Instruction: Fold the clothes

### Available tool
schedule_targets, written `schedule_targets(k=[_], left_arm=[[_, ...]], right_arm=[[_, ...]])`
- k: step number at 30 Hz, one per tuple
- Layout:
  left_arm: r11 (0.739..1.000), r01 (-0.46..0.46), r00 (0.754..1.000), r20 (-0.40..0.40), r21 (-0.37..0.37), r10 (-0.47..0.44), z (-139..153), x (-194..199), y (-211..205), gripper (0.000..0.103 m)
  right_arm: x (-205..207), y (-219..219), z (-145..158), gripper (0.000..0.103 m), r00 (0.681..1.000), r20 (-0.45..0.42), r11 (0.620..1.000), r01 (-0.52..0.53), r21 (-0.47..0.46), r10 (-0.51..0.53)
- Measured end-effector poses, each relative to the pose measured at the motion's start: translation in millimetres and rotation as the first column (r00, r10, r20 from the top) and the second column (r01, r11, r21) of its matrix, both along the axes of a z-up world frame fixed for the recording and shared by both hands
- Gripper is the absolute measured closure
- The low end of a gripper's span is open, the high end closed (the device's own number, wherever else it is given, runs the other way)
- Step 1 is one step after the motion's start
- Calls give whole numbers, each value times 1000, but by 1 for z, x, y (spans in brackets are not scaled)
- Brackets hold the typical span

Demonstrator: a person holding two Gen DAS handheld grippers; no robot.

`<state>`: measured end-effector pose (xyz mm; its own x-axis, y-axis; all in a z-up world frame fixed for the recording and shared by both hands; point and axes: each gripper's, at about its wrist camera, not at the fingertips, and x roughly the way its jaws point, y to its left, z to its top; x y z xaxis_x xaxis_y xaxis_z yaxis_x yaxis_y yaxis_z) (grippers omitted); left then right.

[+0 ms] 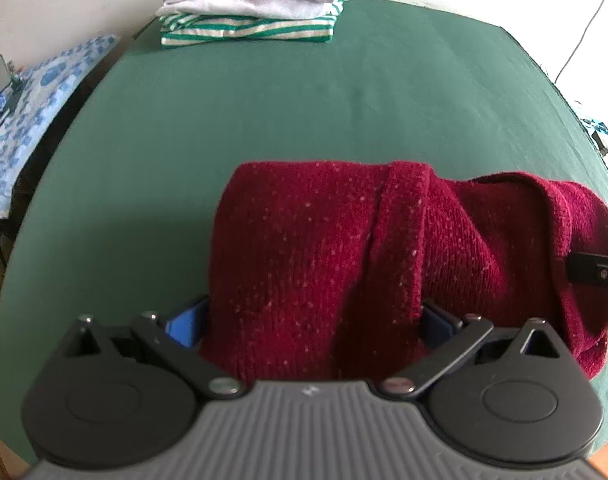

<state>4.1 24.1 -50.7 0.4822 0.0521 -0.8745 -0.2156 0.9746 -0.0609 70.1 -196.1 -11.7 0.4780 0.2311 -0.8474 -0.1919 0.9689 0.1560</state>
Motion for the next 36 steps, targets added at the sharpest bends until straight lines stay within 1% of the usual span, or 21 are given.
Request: schedule_targets(k=[3, 9, 15, 19, 23, 26, 28, 30, 32, 33, 36], left_arm=[[1000, 4, 1000, -12, -1, -4, -2, -2, 0, 1], [1000, 5, 1000, -21, -28, -6, -6, -1, 3, 0], [997, -2, 1000, -25, -78, 0, -10, -1, 8, 0], [998, 8, 1000, -24, -63, -9, -10, -3, 7, 1], [999, 18, 999, -29, -49, -19, -11, -2, 9, 0], [998, 24, 999, -28, -58, -26, -12, -2, 15, 0], [997, 31, 999, -23, -76, -33, -14, -3, 18, 0], [994, 36, 999, -23, -105, -38, -14, -3, 23, 1], [989, 47, 998, -30, -140, -51, -12, -2, 30, 1], [984, 57, 998, -27, -169, -62, -9, -3, 35, 1], [971, 87, 996, 4, -221, -89, 2, -6, 47, 1]], right_arm=[[0, 1, -1, 8, 1000, -7, 1000, -8, 9, 8], [-1, -1, -6, 8, 999, -44, 998, -2, 61, 5], [-2, 0, -12, 8, 996, -86, 995, 16, 103, -7], [-3, 2, -18, 8, 992, -125, 991, 13, 134, 4], [-3, 7, -21, 9, 991, -131, 991, -3, 132, 20], [-3, 8, -24, 9, 990, -139, 992, -10, 128, 28], [-2, 7, -26, 9, 989, -142, 992, -9, 127, 27], [0, 4, -26, 9, 989, -144, 989, -6, 146, 27], [2, -3, -26, 10, 989, -147, 985, -6, 174, 32], [2, -8, -25, 10, 989, -144, 981, -4, 192, 32], [0, -23, -22, 11, 991, -133, 969, 3, 246, 31]])
